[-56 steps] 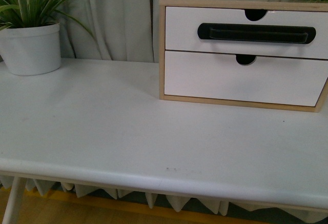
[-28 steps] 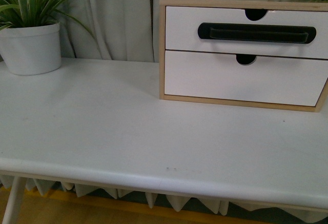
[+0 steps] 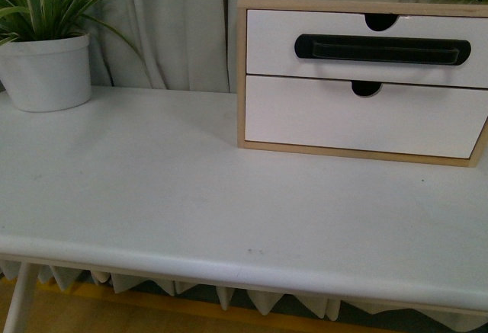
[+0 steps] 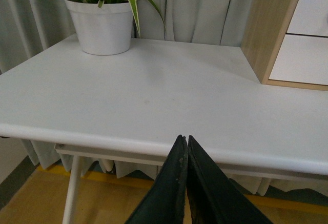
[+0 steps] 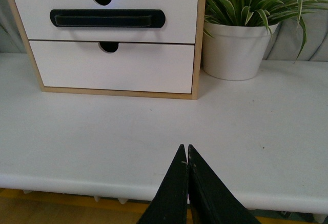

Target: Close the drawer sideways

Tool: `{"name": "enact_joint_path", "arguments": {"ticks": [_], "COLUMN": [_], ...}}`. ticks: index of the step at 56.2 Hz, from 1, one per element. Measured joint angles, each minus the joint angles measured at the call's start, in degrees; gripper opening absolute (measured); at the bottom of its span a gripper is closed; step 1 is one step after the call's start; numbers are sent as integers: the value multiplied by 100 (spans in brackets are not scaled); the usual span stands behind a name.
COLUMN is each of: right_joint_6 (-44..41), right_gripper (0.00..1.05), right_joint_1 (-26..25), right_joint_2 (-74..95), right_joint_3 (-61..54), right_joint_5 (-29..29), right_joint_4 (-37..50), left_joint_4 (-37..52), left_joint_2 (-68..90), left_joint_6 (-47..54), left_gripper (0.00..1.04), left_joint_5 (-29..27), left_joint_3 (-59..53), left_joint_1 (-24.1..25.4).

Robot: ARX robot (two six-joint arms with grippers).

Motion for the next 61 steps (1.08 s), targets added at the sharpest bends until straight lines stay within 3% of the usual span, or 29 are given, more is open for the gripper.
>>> {"name": "enact_joint_path", "arguments": {"ticks": [10, 29, 61], "right_joint_6": [0, 2, 11], "right_gripper": [35, 95, 95], "right_joint_1": [0, 0, 0], "right_joint_2": [0, 0, 0], "right_joint_3": [0, 0, 0], "right_joint_5": [-2, -2, -2], "right_joint_4": [0, 0, 0], "left_joint_4": [0, 0, 0], "left_joint_2": [0, 0, 0], "left_joint_6": [-2, 2, 0], "left_gripper": [44, 100, 98], "left_joint_5": [0, 0, 0], "left_joint_3": [0, 0, 0], "left_joint_1": [0, 0, 0]}}
